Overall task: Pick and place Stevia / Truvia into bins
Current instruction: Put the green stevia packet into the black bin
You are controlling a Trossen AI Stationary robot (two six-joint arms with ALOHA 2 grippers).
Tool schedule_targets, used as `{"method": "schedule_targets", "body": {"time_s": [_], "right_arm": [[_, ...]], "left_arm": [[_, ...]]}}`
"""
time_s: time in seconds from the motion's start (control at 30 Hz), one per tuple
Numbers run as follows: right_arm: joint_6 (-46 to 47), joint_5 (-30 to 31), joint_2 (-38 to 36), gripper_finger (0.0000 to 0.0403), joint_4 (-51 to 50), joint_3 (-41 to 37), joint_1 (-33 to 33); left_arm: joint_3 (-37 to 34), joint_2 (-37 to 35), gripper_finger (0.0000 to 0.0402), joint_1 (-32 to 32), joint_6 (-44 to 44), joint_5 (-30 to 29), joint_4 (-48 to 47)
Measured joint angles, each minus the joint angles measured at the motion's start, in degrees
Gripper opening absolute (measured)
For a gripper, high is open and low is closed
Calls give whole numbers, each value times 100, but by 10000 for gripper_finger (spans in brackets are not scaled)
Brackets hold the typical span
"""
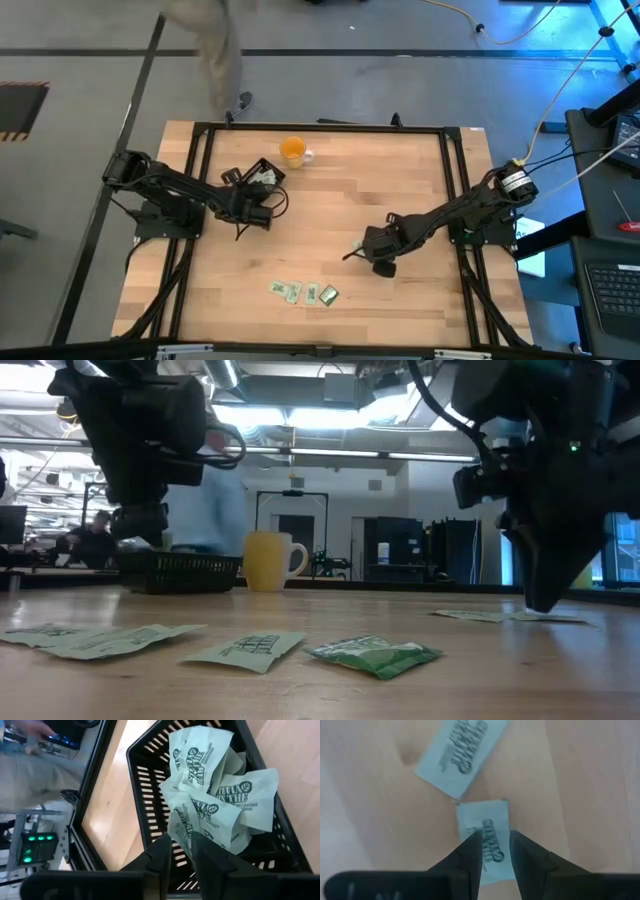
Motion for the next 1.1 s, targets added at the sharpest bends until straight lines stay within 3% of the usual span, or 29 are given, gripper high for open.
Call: {"method": "schedule_targets", "body": {"time_s": [0.3,0.63,0.9,1.1], "right_arm": [[119,20,-30,90,179,-256,0],[116,7,-28,8,249,-286,-4],[-111,-2,11,3,124,-107,-7],[-506,1,13,2,12,324,-11]], "left_arm": [[2,0,66,-2,62,-2,158],[2,0,64,-7,107,-2,218],[107,0,72,-7,67,-209,214],[410,0,87,-11,508,-221,222]]}}
